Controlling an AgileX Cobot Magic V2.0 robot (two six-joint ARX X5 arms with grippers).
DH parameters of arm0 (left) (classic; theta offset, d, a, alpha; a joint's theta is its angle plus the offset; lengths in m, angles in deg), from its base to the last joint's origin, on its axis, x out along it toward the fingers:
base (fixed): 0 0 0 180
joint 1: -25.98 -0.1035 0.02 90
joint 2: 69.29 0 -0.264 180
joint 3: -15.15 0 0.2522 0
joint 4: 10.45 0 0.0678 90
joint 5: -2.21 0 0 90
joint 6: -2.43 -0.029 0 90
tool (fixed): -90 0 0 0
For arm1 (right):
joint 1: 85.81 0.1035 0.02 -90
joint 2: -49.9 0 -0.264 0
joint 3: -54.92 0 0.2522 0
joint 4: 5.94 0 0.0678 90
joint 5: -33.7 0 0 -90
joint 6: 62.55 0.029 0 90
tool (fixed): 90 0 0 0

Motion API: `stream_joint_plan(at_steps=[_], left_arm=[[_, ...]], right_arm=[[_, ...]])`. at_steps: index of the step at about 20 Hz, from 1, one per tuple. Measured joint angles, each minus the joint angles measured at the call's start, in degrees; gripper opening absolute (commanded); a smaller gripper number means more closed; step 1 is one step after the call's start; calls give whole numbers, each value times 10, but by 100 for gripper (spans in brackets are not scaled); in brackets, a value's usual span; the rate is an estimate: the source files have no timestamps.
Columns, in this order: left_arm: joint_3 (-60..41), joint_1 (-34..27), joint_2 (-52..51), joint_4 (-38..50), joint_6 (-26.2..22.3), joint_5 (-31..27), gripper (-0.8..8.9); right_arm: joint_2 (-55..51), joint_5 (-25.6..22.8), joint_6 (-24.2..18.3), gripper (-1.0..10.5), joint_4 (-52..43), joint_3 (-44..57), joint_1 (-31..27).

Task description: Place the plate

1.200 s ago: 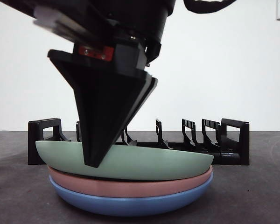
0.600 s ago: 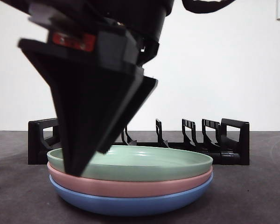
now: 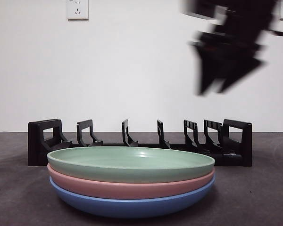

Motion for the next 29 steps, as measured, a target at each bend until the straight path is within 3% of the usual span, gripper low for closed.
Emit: stream_joint_plan(at_steps=[4, 7, 9, 10, 11, 27, 29], left_arm=[[0, 0, 7, 14, 0, -7, 407], [0, 0, 18, 14, -1, -7, 407], [0, 0, 19, 14, -1, -7, 394], [0, 0, 19, 14, -1, -7, 312], [0, 0, 17, 14, -3, -6, -24], [-1, 0, 15, 13, -11, -4, 8], [-52, 0, -13, 114, -54, -6, 8]], right_arm=[[-231, 3, 40, 314, 4, 123, -89], [-387, 5, 97, 313, 52, 242, -88], [-468, -2, 126, 285, 61, 259, -87], [-499, -3, 136, 131, 52, 256, -87], [-523, -3, 144, 17, 48, 250, -87], [-539, 0, 146, 19, 55, 249, -87], [-539, 0, 146, 19, 55, 249, -87]])
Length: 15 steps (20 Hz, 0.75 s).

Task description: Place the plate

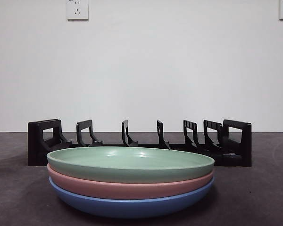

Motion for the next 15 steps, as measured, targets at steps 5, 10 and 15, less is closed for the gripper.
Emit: stream_joint_plan(at_steps=[5, 10, 15], left_arm=[[-262, -59, -165, 359, -101, -31, 8], [-375, -99, -246, 343, -92, -69, 8], [-375, -100, -246, 293, -78, -69, 8]], right_arm=[[0, 0, 0, 19, 0, 0, 0], [0, 0, 0, 18, 0, 0, 0], [-1, 0, 0, 19, -2, 0, 0]])
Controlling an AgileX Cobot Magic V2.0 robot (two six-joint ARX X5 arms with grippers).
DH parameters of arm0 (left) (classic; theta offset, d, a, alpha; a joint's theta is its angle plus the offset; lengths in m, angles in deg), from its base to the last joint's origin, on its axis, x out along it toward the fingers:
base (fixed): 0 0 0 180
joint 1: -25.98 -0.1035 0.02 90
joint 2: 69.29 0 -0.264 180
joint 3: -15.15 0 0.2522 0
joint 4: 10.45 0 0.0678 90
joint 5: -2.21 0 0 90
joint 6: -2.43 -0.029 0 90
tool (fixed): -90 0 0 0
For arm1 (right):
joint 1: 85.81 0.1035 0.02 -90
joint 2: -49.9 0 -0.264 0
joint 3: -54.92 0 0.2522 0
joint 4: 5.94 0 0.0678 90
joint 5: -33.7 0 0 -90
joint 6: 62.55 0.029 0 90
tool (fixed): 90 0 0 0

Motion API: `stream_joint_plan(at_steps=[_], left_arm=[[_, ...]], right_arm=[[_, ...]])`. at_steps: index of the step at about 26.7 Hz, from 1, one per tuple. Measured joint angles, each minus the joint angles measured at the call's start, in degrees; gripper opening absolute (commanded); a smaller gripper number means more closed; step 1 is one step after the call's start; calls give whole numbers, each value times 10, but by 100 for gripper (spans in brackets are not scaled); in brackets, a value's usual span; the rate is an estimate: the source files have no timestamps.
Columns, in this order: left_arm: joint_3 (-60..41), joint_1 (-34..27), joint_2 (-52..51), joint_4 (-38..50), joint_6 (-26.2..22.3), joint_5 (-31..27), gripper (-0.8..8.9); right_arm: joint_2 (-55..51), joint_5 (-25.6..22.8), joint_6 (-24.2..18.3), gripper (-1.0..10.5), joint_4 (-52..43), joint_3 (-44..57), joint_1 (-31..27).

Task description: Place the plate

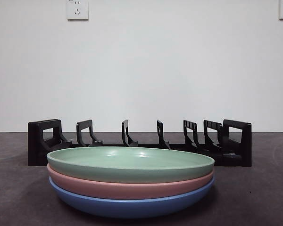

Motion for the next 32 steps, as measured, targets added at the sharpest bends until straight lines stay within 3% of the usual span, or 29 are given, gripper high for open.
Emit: stream_joint_plan(at_steps=[11, 18, 22, 28, 32], left_arm=[[0, 0, 1, -17, 3, 0, 8], [0, 0, 1, -17, 3, 0, 8], [0, 0, 1, -17, 3, 0, 8], [0, 0, 1, -17, 3, 0, 8], [0, 0, 1, -17, 5, 0, 8]], right_arm=[[0, -3, 2, 17, -2, 0, 0], [-19, -83, -28, 17, -77, 17, -5], [-77, -107, -43, 17, -174, 106, -40], [-166, -75, -48, 17, -329, 292, -97], [-209, -71, -48, 17, -293, 315, -124]])
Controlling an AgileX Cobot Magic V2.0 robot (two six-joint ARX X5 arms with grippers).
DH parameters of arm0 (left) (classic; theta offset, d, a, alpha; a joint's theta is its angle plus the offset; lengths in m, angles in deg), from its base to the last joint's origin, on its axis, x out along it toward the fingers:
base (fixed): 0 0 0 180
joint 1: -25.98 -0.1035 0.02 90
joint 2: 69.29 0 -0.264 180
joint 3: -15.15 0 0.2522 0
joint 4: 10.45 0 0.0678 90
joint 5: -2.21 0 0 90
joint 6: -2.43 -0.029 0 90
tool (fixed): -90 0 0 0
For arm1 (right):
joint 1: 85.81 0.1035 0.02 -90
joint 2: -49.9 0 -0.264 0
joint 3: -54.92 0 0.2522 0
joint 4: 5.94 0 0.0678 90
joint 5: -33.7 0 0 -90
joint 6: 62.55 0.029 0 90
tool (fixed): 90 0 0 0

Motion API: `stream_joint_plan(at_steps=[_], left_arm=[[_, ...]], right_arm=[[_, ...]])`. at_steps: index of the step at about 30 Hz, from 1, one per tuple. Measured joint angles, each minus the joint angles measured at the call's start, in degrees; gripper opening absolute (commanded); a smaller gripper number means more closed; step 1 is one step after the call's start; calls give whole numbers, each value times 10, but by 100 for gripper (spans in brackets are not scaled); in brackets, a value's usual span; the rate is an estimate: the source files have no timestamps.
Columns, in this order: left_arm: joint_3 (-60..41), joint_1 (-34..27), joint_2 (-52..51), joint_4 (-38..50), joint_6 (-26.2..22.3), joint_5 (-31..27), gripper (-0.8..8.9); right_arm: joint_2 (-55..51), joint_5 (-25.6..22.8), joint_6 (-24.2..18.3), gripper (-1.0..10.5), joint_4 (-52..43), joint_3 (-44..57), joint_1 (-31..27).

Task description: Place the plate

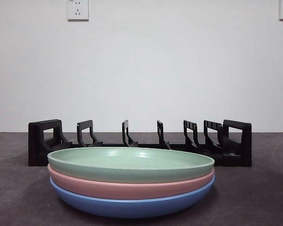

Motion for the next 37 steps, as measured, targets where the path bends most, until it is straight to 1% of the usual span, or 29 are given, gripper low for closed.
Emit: stream_joint_plan(at_steps=[5, 11, 37], left_arm=[[0, 0, 0, 0, 2, 0, 8], [0, 0, 0, 0, 2, 0, 8], [0, 0, 0, 0, 2, 0, 8]], right_arm=[[1, -2, 3, 17, -1, 0, -13], [1, -2, 10, 17, -4, 0, -13], [1, -2, 10, 17, -4, 0, -13]])
